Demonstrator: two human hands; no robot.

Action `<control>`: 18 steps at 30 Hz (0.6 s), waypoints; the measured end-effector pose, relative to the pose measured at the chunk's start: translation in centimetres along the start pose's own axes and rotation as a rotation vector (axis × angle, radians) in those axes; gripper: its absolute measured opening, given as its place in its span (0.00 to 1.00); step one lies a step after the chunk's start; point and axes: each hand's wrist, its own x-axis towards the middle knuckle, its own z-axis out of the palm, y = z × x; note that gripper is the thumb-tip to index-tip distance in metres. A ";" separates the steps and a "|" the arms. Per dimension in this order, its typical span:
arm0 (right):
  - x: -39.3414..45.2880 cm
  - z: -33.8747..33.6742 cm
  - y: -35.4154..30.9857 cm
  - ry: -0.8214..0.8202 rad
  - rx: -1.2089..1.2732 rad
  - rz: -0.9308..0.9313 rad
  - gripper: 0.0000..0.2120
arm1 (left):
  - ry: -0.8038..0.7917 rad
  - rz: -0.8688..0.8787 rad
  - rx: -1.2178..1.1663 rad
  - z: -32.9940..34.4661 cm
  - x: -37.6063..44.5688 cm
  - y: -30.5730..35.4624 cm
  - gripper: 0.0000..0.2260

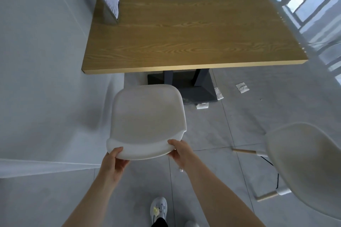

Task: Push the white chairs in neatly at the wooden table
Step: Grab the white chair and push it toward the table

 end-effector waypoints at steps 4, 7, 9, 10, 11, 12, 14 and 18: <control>-1.9 -2.6 -1.1 -0.025 -0.042 -0.050 0.19 | 0.039 -0.007 0.023 0.2 -0.9 -0.9 0.15; -3.8 -6.3 -1.6 0.048 -0.020 -0.086 0.20 | 0.018 -0.018 0.005 0.6 -2.8 -2.9 0.13; -5.6 -9.6 -2.0 0.091 -0.041 -0.100 0.21 | -0.005 -0.041 0.027 0.9 -4.4 -5.1 0.11; -6.6 -11.5 -2.2 0.112 -0.051 -0.108 0.21 | -0.018 -0.051 0.051 1.1 -5.2 -6.4 0.10; -7.6 -13.5 -2.3 0.137 -0.050 -0.115 0.20 | -0.025 -0.060 0.073 1.4 -6.2 -8.0 0.10; -8.7 -15.8 -2.5 0.158 -0.045 -0.124 0.20 | -0.027 -0.068 0.094 1.7 -7.2 -9.8 0.11; -10.8 -20.6 -2.8 0.189 -0.032 -0.142 0.20 | -0.028 -0.079 0.129 2.9 -9.5 -13.8 0.12; -15.1 -31.0 -3.7 0.226 -0.001 -0.184 0.19 | -0.071 -0.111 0.203 6.8 -14.6 -23.6 0.09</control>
